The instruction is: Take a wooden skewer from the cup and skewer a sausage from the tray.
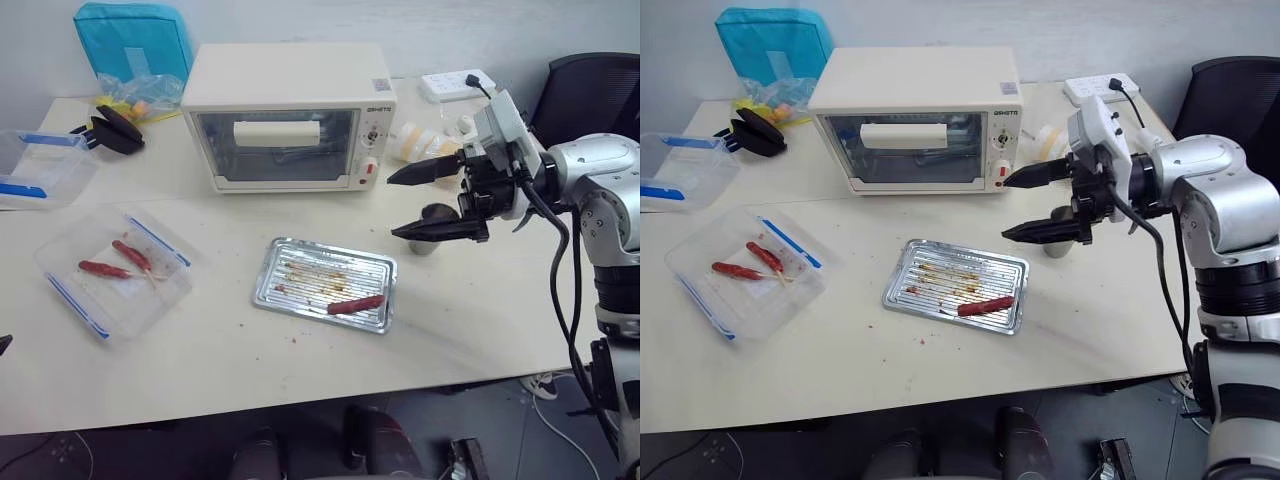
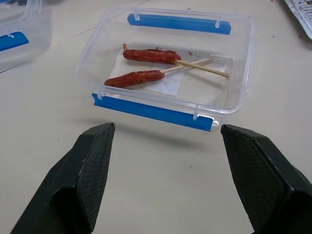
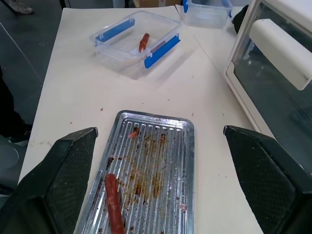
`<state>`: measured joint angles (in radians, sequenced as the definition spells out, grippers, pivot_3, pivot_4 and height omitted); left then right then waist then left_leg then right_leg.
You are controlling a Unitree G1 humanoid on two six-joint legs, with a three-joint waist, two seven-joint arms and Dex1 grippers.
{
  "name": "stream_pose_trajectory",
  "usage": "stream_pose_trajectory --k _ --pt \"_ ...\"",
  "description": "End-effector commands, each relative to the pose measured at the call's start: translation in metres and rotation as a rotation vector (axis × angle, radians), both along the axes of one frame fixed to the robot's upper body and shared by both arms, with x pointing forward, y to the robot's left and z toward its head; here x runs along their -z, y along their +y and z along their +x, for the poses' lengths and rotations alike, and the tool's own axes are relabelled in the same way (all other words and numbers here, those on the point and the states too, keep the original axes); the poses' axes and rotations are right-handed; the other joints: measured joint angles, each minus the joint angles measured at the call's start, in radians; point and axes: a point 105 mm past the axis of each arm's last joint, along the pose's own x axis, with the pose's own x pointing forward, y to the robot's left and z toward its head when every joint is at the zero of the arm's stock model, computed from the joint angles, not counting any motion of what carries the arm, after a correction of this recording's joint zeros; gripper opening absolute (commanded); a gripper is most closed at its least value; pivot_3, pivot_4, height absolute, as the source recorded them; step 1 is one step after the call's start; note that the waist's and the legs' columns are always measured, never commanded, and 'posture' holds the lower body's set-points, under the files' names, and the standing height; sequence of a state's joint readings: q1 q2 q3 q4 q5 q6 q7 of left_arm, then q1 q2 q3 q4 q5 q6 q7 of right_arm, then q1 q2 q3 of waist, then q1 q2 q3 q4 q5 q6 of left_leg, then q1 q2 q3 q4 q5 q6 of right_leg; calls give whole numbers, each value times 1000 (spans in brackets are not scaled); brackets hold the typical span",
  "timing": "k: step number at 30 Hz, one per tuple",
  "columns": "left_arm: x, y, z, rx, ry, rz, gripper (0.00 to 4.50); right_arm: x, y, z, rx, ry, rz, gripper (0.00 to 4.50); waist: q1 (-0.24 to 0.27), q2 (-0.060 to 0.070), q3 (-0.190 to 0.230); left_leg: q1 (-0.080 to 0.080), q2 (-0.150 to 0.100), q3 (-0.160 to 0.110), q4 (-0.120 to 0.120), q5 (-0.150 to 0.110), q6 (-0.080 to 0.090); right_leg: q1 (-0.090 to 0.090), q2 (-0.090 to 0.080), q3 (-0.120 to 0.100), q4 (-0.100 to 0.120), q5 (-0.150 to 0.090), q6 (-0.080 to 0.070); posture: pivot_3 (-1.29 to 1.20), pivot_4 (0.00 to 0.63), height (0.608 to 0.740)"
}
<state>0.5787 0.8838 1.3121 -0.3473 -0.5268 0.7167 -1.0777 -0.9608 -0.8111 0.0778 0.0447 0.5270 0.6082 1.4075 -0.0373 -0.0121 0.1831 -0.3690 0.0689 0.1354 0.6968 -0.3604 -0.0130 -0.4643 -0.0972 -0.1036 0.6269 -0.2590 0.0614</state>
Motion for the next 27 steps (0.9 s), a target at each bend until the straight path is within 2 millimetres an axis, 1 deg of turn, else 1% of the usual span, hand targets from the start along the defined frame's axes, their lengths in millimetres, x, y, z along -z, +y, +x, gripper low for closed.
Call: stream_pose_trajectory --k 1,14,15,17,20,23,27 --pt "-2 -3 2 11 -16 28 3708 -12 0 -2 -7 -57 10 4310 1 0 0 0 0 0 0 0 0 0 0 0 0 0 0 0 150 740" --pt "2 -5 4 5 -17 35 3708 -12 1 1 8 -36 22 4310 1 0 0 0 0 0 0 0 0 0 0 0 0 0 0 0 150 740" --pt "2 -6 4 7 -18 35 3708 -11 1 1 12 -23 24 4412 0 0 0 0 0 0 0 0 0 0 0 0 1 0 0 0 150 740" --pt "2 -7 6 13 -19 36 3708 -10 1 0 13 -8 26 4412 0 0 0 0 0 0 0 0 0 0 0 0 1 0 0 0 150 740" --pt "-2 -13 11 43 -38 30 3708 -10 0 2 37 -26 33 4412 1 0 0 0 0 0 0 0 0 0 0 0 1 0 0 0 150 740" --pt "-10 -24 22 94 -77 12 3708 -11 -1 5 79 -43 52 4412 1 0 0 0 0 0 0 0 0 0 0 0 1 0 0 0 150 740" --pt "-16 -37 36 167 -82 25 3708 -13 -7 2 107 -55 63 4412 6 0 0 0 0 0 0 1 -1 0 0 0 1 0 0 0 150 740"
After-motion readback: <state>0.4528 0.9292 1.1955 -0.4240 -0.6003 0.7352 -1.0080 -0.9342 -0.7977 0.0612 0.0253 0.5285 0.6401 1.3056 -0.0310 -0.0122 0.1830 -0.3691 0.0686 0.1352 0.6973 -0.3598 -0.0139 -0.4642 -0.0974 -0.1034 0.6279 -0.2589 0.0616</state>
